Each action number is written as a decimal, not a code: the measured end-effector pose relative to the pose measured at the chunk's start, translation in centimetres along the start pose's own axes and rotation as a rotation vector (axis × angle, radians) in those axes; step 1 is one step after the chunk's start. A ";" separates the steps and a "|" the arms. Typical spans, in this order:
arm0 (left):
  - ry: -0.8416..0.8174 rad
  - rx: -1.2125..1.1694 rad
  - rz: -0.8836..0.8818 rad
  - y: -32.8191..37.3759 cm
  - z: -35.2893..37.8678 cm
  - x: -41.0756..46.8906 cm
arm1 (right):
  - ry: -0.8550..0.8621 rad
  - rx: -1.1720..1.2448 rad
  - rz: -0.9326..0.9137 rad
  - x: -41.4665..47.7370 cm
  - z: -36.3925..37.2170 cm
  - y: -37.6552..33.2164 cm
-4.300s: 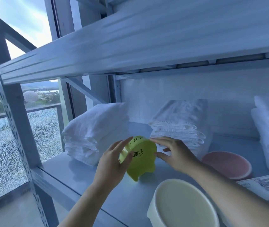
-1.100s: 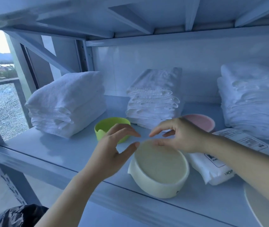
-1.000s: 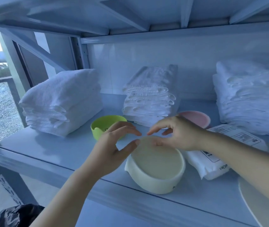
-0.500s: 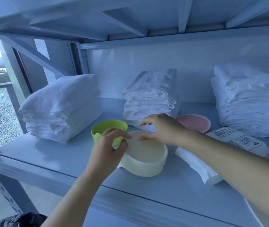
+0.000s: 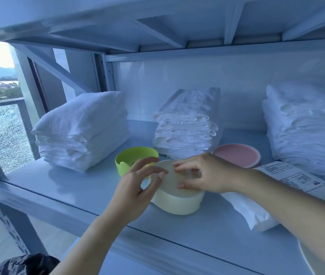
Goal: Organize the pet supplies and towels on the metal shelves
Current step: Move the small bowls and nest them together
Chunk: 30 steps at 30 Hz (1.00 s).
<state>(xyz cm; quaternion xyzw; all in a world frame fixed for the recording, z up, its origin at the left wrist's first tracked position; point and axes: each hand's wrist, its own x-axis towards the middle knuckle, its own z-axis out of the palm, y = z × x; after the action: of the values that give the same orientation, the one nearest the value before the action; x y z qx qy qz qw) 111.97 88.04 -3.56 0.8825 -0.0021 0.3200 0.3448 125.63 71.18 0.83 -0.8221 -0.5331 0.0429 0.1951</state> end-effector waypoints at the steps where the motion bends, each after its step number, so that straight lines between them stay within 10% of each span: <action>1: -0.017 -0.006 0.022 0.3 -0.2 0.0 | 0.000 -0.003 -0.001 -0.1 -0.1 0.0; 30: -0.212 0.602 0.256 3.2 0.8 -1.3 | -0.025 -0.009 -0.095 -3.7 -1.5 1.9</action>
<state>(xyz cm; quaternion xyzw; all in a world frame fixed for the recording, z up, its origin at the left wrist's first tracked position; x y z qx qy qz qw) 110.65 84.84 -2.81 0.9656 -0.0540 0.2533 0.0241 126.04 66.81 0.98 -0.7963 -0.5740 0.0412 0.1865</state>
